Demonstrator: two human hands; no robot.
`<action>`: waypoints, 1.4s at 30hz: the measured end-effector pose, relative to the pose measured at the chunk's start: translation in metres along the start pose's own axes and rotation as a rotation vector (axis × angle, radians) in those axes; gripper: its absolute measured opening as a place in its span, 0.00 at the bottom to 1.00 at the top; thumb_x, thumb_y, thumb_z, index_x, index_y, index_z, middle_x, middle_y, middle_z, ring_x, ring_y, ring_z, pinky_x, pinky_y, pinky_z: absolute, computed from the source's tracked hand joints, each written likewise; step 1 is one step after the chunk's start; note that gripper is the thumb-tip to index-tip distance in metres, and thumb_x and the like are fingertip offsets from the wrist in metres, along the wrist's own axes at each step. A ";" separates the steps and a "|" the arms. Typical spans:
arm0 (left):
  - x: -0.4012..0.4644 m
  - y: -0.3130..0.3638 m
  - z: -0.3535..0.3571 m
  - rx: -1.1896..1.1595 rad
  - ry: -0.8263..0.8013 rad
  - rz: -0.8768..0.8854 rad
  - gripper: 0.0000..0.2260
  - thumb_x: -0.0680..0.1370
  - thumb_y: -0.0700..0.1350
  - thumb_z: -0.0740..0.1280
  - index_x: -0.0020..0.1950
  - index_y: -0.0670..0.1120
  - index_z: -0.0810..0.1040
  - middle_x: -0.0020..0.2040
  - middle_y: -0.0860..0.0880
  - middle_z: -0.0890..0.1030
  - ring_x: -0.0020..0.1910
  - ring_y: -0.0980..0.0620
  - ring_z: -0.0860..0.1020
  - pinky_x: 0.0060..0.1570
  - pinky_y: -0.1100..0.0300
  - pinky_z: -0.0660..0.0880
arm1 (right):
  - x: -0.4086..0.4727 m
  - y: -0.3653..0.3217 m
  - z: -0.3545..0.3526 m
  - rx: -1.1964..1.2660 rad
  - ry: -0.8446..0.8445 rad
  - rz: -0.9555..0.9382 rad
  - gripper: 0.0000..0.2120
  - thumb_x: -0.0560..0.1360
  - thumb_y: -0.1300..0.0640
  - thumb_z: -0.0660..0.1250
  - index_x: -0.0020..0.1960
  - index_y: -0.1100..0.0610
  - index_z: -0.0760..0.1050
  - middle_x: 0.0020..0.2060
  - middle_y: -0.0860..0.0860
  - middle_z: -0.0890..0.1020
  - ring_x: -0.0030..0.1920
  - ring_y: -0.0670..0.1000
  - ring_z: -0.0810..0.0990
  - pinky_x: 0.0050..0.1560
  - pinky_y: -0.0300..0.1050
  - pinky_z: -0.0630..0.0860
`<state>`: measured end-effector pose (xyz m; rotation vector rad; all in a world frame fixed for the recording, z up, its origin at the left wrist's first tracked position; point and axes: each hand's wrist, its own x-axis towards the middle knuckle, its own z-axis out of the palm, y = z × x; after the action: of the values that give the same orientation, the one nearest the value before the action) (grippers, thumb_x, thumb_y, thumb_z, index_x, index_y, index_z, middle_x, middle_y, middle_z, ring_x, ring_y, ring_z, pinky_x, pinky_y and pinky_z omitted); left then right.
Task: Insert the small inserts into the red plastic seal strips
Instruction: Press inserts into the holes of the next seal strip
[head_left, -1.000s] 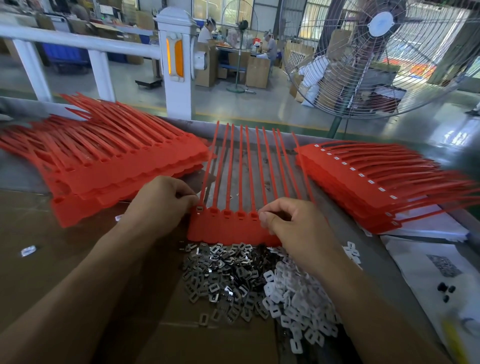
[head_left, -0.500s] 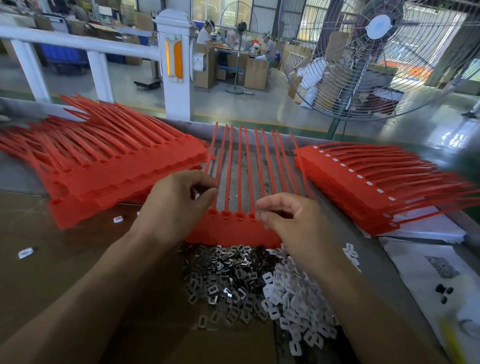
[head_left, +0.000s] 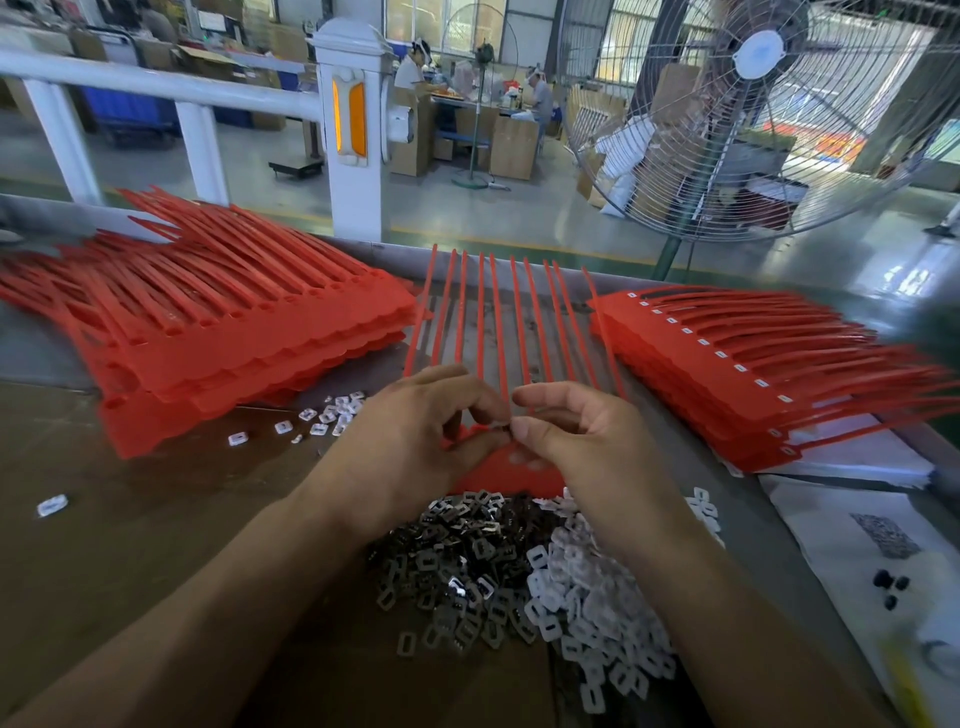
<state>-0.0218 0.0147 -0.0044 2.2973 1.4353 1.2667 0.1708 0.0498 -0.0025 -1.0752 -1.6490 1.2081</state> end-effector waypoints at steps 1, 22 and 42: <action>0.000 0.000 0.000 0.003 0.003 0.008 0.04 0.76 0.49 0.74 0.50 0.55 0.82 0.46 0.60 0.78 0.43 0.54 0.78 0.42 0.57 0.76 | 0.000 0.000 0.000 0.002 0.000 -0.001 0.10 0.79 0.59 0.72 0.58 0.48 0.82 0.43 0.49 0.88 0.42 0.46 0.87 0.43 0.32 0.79; 0.001 -0.045 -0.033 0.373 -0.053 -0.276 0.02 0.76 0.52 0.73 0.47 0.60 0.82 0.48 0.61 0.78 0.53 0.55 0.74 0.59 0.48 0.70 | -0.003 0.003 0.001 -0.387 -0.017 -0.048 0.07 0.80 0.48 0.71 0.57 0.44 0.83 0.46 0.37 0.85 0.48 0.32 0.81 0.42 0.22 0.72; 0.003 -0.040 -0.024 0.416 -0.135 -0.322 0.04 0.75 0.54 0.73 0.49 0.60 0.85 0.52 0.61 0.76 0.59 0.54 0.71 0.63 0.51 0.64 | -0.008 -0.005 0.004 -0.540 -0.207 -0.131 0.07 0.79 0.49 0.73 0.57 0.46 0.84 0.46 0.38 0.84 0.49 0.33 0.81 0.47 0.22 0.71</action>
<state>-0.0653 0.0316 -0.0086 2.1964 2.0685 0.7641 0.1684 0.0405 0.0004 -1.1614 -2.2491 0.8258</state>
